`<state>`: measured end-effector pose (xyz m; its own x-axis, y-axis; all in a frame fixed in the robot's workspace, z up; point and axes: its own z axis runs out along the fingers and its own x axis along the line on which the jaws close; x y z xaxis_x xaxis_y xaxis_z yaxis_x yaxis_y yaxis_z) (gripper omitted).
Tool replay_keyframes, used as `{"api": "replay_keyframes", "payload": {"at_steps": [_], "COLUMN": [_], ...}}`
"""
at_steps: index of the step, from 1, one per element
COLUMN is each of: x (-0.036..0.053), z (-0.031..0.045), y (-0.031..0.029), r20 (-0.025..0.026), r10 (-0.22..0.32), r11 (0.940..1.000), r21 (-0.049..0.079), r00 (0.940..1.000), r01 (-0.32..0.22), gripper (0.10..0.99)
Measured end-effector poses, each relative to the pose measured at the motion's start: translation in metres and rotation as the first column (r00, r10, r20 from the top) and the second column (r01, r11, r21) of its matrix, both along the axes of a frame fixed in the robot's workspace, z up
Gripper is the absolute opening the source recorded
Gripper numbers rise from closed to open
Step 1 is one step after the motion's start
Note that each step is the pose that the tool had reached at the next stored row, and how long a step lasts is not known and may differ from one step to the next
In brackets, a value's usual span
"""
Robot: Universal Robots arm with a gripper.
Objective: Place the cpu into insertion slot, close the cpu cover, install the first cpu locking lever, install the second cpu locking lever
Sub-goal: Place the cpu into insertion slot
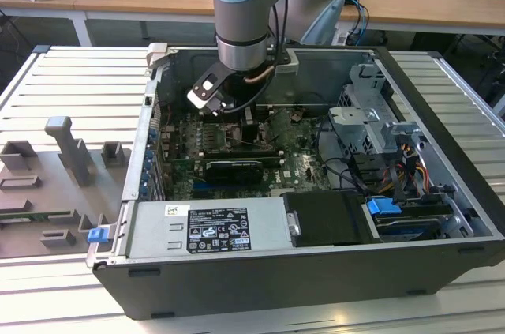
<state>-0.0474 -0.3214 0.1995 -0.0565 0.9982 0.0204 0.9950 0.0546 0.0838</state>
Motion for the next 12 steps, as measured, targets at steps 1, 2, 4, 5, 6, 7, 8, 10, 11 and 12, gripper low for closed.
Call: {"api": "replay_keyframes", "payload": {"at_steps": [1, 2, 4, 5, 6, 7, 8, 10, 11, 12], "x": [0.0000, 0.0000, 0.0000, 0.0000, 0.0000, 0.0000, 0.0000, 0.0000, 0.0000, 0.0000], "z": [-0.0002, -0.0002, -0.0001, -0.0002, 0.0000, 0.0003, 0.0010, 0.0051, 0.0069, 0.0110], "y": [0.0001, 0.0001, 0.0000, 0.0000, 0.0000, 0.0000, 0.0000, 0.0000, 0.0001, 0.0000], "r20": [0.0004, 0.0003, 0.0001, 0.0001, 0.0000, 0.0000, 0.0001, 0.0001, 0.0002, 0.0001], "r10": [0.000, 0.000, 0.000, 0.000, 0.000, 0.000, 0.000, 0.000, 0.000, 0.000], "r11": [1.0000, 1.0000, 1.0000, 1.0000, 1.0000, 1.0000, 1.0000, 1.0000, 1.0000, 1.0000], "r21": [0.000, 0.000, 0.000, 0.000, 0.000, 0.000, 0.000, 0.000, 0.000, 0.000], "r00": [1.0000, 1.0000, 1.0000, 1.0000, 1.0000, 1.0000, 1.0000, 1.0000, 1.0000, 1.0000], "r01": [0.000, 0.000, 0.000, 0.000, 0.000, 0.000, 0.000, 0.000, 0.000, 0.000], "gripper": [0.533, 0.545, 0.612, 0.612, 0.612, 0.612, 0.612, 0.612, 0.612, 0.612]}}
